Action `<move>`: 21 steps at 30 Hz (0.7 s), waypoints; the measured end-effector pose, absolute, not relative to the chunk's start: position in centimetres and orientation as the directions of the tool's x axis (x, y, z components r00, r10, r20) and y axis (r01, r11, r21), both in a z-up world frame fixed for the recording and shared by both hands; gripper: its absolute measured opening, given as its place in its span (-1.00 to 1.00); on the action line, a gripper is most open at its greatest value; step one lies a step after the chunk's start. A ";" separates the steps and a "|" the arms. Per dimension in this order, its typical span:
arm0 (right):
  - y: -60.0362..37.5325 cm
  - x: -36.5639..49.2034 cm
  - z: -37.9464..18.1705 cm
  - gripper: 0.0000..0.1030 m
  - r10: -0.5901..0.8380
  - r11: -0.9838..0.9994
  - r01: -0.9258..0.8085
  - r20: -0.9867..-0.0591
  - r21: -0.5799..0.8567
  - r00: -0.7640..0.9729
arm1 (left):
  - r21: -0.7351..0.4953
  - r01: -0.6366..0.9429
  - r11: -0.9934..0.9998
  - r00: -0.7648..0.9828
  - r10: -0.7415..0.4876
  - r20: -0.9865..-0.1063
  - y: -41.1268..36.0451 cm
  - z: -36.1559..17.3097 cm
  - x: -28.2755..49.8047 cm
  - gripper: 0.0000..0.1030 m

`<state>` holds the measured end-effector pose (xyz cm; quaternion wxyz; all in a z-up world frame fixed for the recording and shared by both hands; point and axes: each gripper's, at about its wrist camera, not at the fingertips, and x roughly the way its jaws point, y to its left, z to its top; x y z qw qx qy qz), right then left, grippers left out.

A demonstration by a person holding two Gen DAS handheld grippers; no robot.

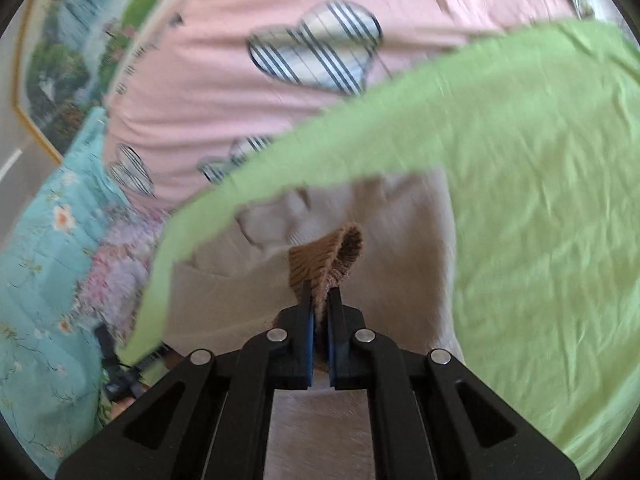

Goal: Fold small clothes

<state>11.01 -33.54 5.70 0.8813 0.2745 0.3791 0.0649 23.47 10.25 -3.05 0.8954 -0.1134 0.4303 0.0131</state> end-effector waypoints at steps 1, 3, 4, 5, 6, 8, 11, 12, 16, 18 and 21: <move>-33.5 10.9 5.5 -0.89 0.328 0.837 0.094 -0.633 0.538 0.701 | -0.201 -0.128 0.971 0.628 -0.077 -0.775 10.5 -3.1 23.4 -0.20; -33.2 11.0 4.8 -0.89 0.331 0.837 0.094 -0.636 0.539 0.698 | -0.223 -0.137 0.965 0.621 -0.091 -0.779 10.9 -3.4 23.4 -0.20; -33.1 11.2 4.6 -0.89 0.330 0.841 0.091 -0.640 0.533 0.694 | -0.233 -0.138 0.963 0.617 -0.100 -0.780 11.0 -3.5 23.5 -0.20; -32.9 11.3 4.4 -0.89 0.324 0.849 0.089 -0.646 0.521 0.691 | -0.244 -0.139 0.960 0.615 -0.109 -0.781 11.2 -3.6 23.5 -0.20; -32.8 11.4 4.2 -0.89 0.311 0.859 0.093 -0.658 0.503 0.686 | -0.261 -0.141 0.955 0.613 -0.123 -0.781 11.4 -3.7 23.6 -0.20; -32.6 11.6 3.6 -0.89 0.293 0.873 0.103 -0.681 0.477 0.671 | -0.280 -0.145 0.949 0.607 -0.138 -0.782 11.7 -3.9 23.7 -0.19; -32.6 12.1 2.3 -0.88 0.272 0.890 0.122 -0.724 0.440 0.634 | -0.272 -0.141 0.952 0.599 -0.137 -0.789 11.6 -3.9 23.9 -0.18; -32.5 12.2 1.8 -0.87 0.262 0.897 0.127 -0.742 0.423 0.617 | -0.266 -0.138 0.954 0.595 -0.134 -0.792 11.5 -3.9 23.8 -0.18; -33.3 11.1 1.4 -0.82 0.239 0.891 0.169 -0.753 0.421 0.613 | -0.240 -0.106 0.965 0.575 -0.137 -0.806 11.4 -3.4 22.9 -0.16; -33.9 10.1 2.1 -0.82 0.221 0.886 0.190 -0.744 0.424 0.630 | -0.237 -0.085 0.968 0.564 -0.149 -0.812 11.3 -3.0 22.1 -0.22; -34.4 8.8 3.4 -0.82 0.198 0.882 0.202 -0.726 0.425 0.659 | -0.285 -0.014 0.958 0.591 -0.222 -0.775 11.3 -1.1 20.7 -0.19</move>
